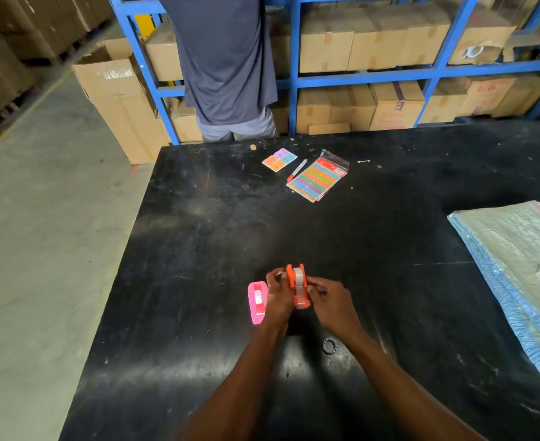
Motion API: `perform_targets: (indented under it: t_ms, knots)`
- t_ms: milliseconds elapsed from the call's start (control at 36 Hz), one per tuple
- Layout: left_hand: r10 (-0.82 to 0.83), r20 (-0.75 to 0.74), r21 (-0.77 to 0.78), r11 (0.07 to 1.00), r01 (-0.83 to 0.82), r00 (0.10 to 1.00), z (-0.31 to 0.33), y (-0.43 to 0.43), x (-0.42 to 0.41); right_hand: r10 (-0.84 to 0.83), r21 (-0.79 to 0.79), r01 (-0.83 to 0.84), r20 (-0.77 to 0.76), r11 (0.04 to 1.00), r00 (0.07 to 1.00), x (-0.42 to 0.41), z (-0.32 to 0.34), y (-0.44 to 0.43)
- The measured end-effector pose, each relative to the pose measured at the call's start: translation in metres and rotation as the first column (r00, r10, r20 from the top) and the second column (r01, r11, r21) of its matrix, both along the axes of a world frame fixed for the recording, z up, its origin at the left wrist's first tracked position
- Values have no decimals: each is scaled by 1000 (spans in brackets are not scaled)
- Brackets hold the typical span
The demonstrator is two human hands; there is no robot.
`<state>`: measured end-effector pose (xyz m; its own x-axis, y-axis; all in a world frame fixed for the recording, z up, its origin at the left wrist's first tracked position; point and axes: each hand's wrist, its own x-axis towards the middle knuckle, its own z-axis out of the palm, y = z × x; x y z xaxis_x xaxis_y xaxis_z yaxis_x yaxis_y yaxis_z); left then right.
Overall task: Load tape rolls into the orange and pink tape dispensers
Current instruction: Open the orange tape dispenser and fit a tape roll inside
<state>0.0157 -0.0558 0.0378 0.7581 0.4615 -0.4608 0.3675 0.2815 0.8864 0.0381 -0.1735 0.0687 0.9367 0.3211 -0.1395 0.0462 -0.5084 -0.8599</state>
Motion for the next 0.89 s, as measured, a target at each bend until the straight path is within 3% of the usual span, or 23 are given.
perform_targets:
  t_ms: [83,222,306,472,583,694,889]
  knots:
    - [45,-68,-4,999,-46,997,0,-6,2,-15,-10,15,-39,1000,999,2,-10,-1]
    - [137,-195,247,965,-87,971,-9,-15,14,-37,-27,36,-70,999,997,8,-23,-1]
    - [161,-247,305,949,-81,956,-31,-17,21,-40,-37,38,-73,999,997,13,-33,-2]
    - [33,-304,416,904,101,952,-56,-14,24,-4,-99,-10,-139,995,990,22,-63,0]
    - [-97,-336,340,915,217,937,-63,-11,21,-6,-109,-15,-195,994,981,25,-83,3]
    - [-58,-265,361,920,155,962,-73,-13,20,-31,-112,9,-195,994,980,27,-91,4]
    - [-144,-234,291,933,211,962,-91,-12,12,-80,-155,52,-185,987,979,27,-103,5]
